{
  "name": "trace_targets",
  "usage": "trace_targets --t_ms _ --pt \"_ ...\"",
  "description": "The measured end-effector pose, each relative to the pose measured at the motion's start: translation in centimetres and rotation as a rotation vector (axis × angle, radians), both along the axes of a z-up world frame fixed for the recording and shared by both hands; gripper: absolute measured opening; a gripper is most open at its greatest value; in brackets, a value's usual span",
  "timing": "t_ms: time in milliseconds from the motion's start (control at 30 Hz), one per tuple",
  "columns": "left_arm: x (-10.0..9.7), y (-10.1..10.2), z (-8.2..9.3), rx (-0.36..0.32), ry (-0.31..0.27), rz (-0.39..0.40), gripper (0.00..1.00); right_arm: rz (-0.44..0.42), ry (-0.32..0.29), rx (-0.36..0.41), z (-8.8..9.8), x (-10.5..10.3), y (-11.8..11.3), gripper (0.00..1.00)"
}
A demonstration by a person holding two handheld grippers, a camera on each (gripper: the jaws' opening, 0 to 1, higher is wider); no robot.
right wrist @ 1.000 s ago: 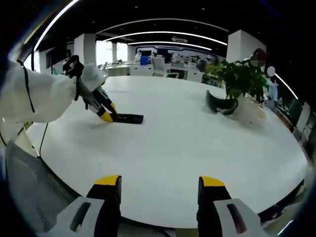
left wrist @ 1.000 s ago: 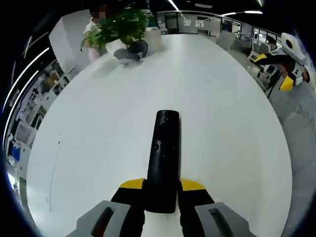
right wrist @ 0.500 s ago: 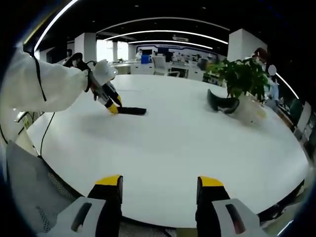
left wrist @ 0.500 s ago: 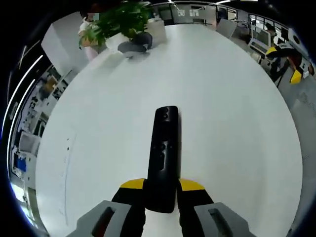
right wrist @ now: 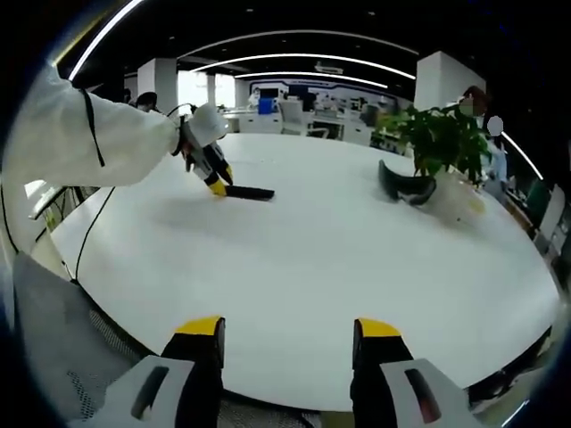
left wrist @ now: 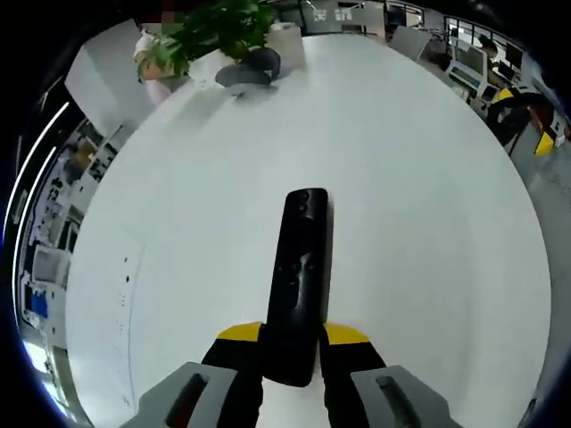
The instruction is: Press the specified remote control buttons in sequence, fully releasing each button before pressing the next.
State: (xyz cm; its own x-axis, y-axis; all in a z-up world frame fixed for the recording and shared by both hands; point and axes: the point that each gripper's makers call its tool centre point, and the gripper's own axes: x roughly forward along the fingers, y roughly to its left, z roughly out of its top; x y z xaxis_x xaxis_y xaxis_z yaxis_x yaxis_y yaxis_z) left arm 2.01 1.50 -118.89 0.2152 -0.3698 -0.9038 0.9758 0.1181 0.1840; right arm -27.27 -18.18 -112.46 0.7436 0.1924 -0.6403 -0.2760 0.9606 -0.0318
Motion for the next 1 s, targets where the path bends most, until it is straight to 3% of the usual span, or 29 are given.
trace_targets --t_ms 133,400,567,700,800,967,1000 --pt "1.1 0.1 0.3 -0.008 -0.017 0.018 0.23 0.006 0.003 -0.001 -0.1 0.0 0.1 0.55" --pt "1.5 0.0 0.0 -0.008 0.016 0.039 0.24 0.012 0.007 0.0 -0.2 -0.1 0.1 0.54" --pt "1.8 0.1 0.0 -0.012 0.02 0.11 0.28 0.012 -0.003 0.006 0.0 0.0 0.2 0.54" --pt "3.1 0.7 0.1 -0.006 -0.034 0.232 0.4 0.01 -0.01 0.008 0.1 0.0 0.1 0.55" --pt "3.7 1.2 0.4 -0.032 -0.081 0.278 0.51 0.008 -0.013 0.009 0.1 0.1 0.1 0.55" --pt "3.1 2.0 0.5 -0.088 -0.055 0.393 0.84 0.007 -0.027 0.014 0.3 0.1 0.1 0.55" --pt "2.8 2.3 0.7 -0.112 -0.055 0.423 0.86 0.006 -0.028 0.015 0.4 0.2 0.1 0.55"
